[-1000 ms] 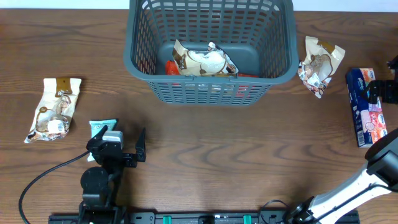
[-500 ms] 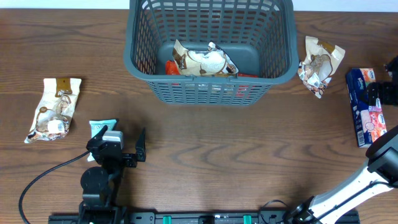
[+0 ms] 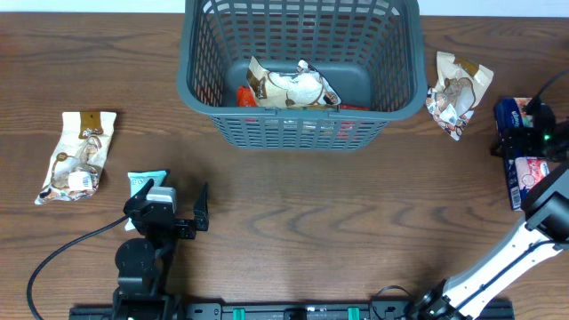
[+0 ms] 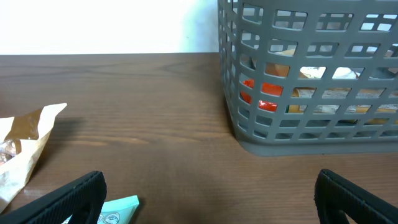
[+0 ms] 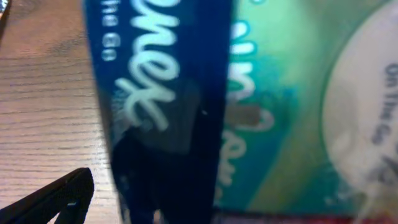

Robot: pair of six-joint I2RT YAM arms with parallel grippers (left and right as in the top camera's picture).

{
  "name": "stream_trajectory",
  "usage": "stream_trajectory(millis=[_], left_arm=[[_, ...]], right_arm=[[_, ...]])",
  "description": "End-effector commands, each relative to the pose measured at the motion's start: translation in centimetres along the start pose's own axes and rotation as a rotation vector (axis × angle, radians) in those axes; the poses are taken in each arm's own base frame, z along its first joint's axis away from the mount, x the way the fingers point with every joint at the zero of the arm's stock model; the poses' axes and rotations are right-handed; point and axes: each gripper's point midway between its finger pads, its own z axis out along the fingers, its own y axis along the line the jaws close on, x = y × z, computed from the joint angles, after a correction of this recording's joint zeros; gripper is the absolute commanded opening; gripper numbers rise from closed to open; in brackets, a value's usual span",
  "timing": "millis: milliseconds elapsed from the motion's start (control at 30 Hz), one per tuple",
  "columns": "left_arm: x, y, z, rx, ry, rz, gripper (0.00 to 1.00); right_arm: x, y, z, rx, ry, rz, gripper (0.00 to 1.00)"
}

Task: Pack container
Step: 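Move the right gripper to the blue Kleenex pack and grasp it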

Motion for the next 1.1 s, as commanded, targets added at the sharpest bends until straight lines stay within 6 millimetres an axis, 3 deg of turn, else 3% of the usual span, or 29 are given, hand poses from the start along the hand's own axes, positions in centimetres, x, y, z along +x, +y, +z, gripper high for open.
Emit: stream_trajectory(millis=[0,67,300,433,533,667,767,900,1067], left_arm=[[1.6,-0.4,0.1,0.022,0.046,-0.019,0.99],[1.5,-0.4,0.1,0.022,0.042,-0.018,0.99],[1.3,-0.4,0.2,0.023,0.032,-0.018,0.99],[1.2,-0.4,0.2,0.023,0.028,-0.018,0.99],[1.1,-0.4,0.2,0.023,0.027,-0.018,0.99],[1.1,-0.4,0.2,0.023,0.027,-0.018,0.99],[1.2,-0.4,0.2,0.023,0.028,-0.018,0.99],[1.2,-0.4,0.2,0.023,0.028,-0.018,0.98],[1.2,-0.4,0.2,0.024,0.028,-0.018,0.98]], right_arm=[[0.1,0.9,1.5,-0.028,0.026,0.014,0.99],[0.0,1.0,1.6,-0.029,0.027,0.012,0.94],[0.1,1.1,1.5,-0.031,0.030,0.031,0.57],[0.3,1.3,1.5,-0.039,0.040,0.033,0.48],[0.4,1.4,1.5,-0.044,0.043,0.058,0.30],[-0.2,2.3,1.3,-0.096,0.010,0.078,0.14],[-1.0,3.3,0.6,-0.144,-0.032,0.104,0.13],[-3.2,4.9,-2.7,-0.194,-0.143,0.088,0.11],[-6.3,7.8,-10.7,-0.177,-0.330,-0.009,0.08]])
